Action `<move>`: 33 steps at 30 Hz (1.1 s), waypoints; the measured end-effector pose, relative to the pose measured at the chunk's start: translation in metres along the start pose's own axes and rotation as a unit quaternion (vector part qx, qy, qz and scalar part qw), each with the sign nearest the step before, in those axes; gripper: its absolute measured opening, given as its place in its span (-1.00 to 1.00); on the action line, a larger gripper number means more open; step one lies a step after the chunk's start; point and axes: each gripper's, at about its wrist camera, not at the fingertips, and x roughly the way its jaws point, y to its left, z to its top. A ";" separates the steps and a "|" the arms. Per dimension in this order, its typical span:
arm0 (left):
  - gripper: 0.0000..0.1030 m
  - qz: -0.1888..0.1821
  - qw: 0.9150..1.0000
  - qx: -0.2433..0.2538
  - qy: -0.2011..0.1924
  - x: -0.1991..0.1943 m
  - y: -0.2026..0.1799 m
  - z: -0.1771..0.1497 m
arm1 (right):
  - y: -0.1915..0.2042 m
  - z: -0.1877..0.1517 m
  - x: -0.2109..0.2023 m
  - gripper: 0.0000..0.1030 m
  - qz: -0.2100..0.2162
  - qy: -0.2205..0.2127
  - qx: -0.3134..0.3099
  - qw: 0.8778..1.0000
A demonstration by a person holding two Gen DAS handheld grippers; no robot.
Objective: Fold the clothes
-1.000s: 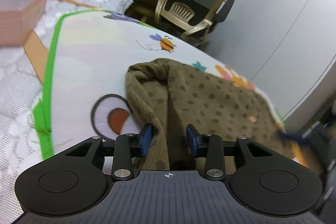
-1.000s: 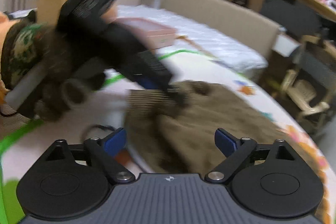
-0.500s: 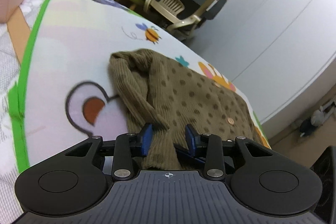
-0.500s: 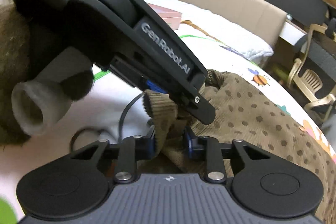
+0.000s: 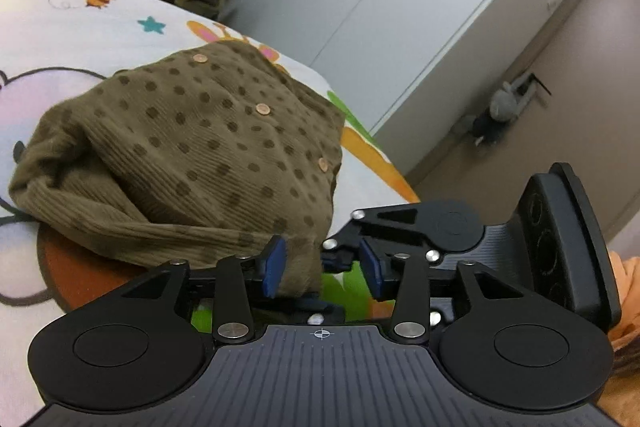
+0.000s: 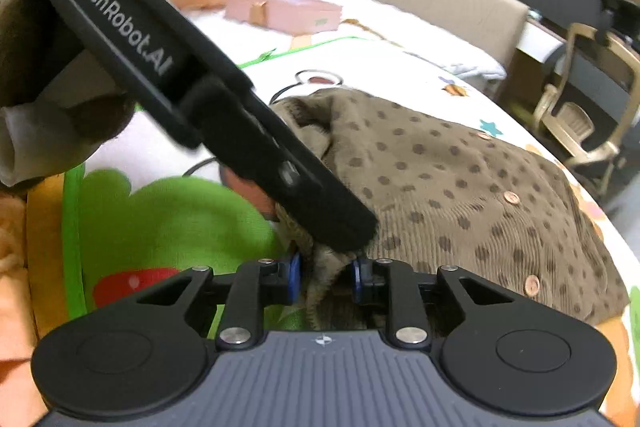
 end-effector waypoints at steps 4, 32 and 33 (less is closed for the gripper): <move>0.35 0.063 0.998 -0.014 -0.021 -0.020 0.013 0.003 | -0.008 -0.005 0.001 -0.55 0.007 -0.022 0.053 0.998; 0.67 0.017 0.983 -0.175 -0.048 -0.003 0.063 0.037 | -0.014 0.021 0.022 -0.52 -0.061 -0.063 -0.003 0.996; 0.70 0.019 0.982 -0.179 -0.051 -0.008 0.065 0.034 | -0.020 0.022 0.020 -0.56 -0.055 -0.066 0.017 0.996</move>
